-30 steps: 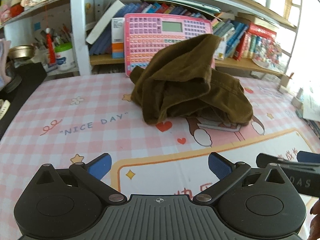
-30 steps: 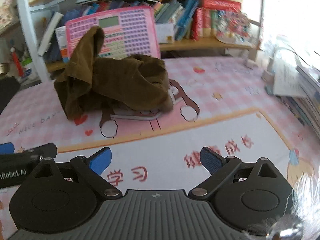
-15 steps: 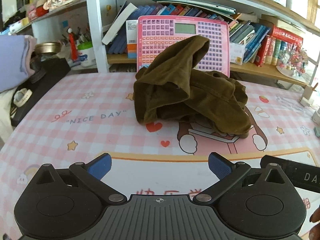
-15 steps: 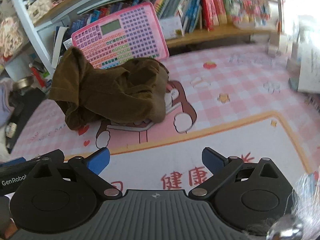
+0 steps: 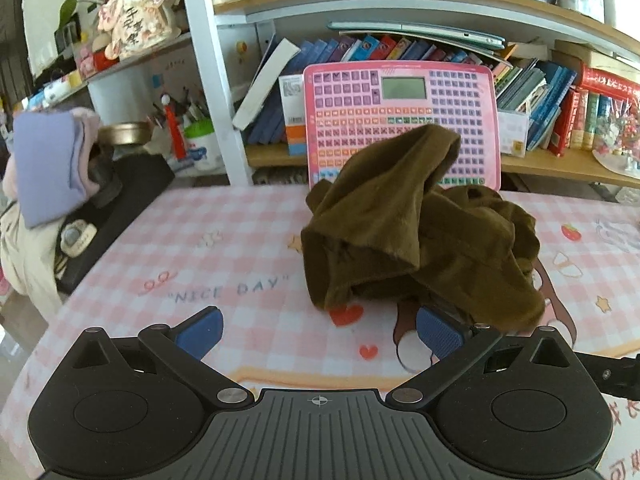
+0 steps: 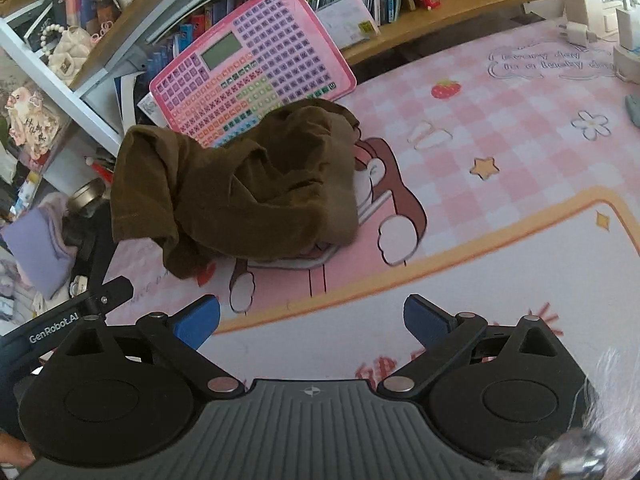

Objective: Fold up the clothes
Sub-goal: 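Reach both tools toward the brown garment and close the right tool on its edge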

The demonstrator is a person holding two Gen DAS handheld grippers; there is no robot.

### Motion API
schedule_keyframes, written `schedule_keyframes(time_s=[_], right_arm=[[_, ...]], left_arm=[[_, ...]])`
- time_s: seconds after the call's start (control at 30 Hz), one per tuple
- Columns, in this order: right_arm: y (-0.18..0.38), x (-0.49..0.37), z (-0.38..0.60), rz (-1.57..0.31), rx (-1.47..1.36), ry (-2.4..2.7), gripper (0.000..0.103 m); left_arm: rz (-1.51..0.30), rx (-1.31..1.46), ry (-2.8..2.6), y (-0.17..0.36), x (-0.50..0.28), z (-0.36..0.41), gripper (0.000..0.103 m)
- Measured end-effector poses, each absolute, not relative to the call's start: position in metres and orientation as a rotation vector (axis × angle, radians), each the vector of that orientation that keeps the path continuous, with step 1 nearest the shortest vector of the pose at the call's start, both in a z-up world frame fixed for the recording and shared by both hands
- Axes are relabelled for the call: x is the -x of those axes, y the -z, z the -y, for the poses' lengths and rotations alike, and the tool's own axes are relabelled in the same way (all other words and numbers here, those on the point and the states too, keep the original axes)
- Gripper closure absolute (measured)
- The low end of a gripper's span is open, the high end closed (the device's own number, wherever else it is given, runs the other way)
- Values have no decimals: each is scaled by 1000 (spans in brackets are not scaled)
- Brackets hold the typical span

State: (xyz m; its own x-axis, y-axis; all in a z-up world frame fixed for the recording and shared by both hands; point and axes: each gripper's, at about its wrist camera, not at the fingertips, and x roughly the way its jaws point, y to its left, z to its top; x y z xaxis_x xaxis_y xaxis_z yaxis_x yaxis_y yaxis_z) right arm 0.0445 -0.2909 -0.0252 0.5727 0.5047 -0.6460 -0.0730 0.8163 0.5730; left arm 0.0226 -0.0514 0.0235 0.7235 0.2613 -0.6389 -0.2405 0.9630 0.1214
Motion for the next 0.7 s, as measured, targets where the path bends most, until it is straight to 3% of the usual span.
schedule_keyframes(time_s=[0.47, 0.63, 0.7], right_arm=[[53, -83, 301, -1007, -1032, -272, 7], [71, -95, 295, -1002, -1276, -247, 17], [78, -99, 289, -1004, -1353, -239, 19]], left_arm=[[-662, -71, -157, -21, -80, 50, 0], [-646, -70, -118, -16, -98, 47, 0], [-646, -53, -125, -16, -106, 40, 8]])
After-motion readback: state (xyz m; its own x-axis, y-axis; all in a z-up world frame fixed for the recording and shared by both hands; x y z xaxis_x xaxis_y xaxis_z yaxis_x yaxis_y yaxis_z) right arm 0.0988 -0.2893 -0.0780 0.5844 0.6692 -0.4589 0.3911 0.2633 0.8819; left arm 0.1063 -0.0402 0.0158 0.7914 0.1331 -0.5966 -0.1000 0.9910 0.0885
